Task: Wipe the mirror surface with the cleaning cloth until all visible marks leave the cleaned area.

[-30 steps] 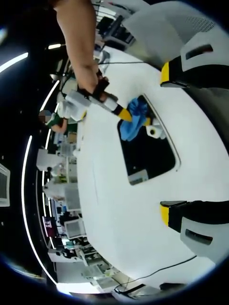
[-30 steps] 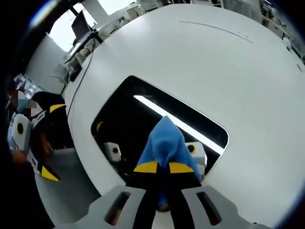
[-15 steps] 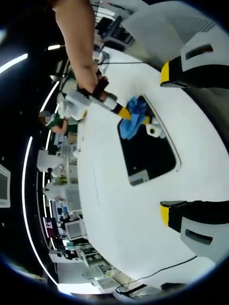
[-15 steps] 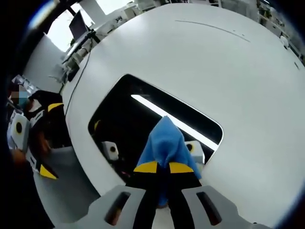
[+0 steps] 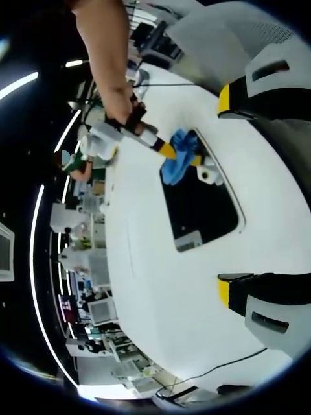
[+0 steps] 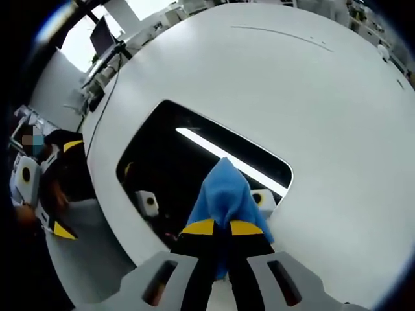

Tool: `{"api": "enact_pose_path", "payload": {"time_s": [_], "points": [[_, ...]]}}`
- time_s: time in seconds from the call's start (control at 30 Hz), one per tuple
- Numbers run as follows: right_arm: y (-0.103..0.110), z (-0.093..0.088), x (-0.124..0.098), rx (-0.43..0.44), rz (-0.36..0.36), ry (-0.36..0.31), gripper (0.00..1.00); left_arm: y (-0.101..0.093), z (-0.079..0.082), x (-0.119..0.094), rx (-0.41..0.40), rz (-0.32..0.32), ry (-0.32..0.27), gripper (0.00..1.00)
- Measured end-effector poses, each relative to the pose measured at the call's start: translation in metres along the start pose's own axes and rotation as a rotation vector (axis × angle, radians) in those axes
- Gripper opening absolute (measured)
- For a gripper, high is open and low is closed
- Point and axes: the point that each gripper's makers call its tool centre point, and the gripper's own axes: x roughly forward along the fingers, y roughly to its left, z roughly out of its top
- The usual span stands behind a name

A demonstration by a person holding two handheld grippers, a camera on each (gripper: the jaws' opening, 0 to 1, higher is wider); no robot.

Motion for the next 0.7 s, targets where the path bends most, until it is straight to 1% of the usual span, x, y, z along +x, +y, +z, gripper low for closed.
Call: {"api": "enact_pose_path", "payload": {"time_s": [0.27, 0.57, 0.7], "points": [[-0.0009, 0.0, 0.0002, 0.005, 0.003, -0.004, 0.01, -0.0003, -0.0006, 0.0007, 0.0, -0.003, 0.001, 0.99], [-0.0029, -0.002, -0.0017, 0.011, -0.011, -0.005, 0.01, 0.0007, 0.0005, -0.0002, -0.009, 0.001, -0.012, 0.99], [-0.0031, -0.0022, -0.002, 0.009, -0.015, -0.008, 0.01, -0.0001, 0.0005, 0.0007, -0.001, -0.004, -0.006, 0.99]]}}
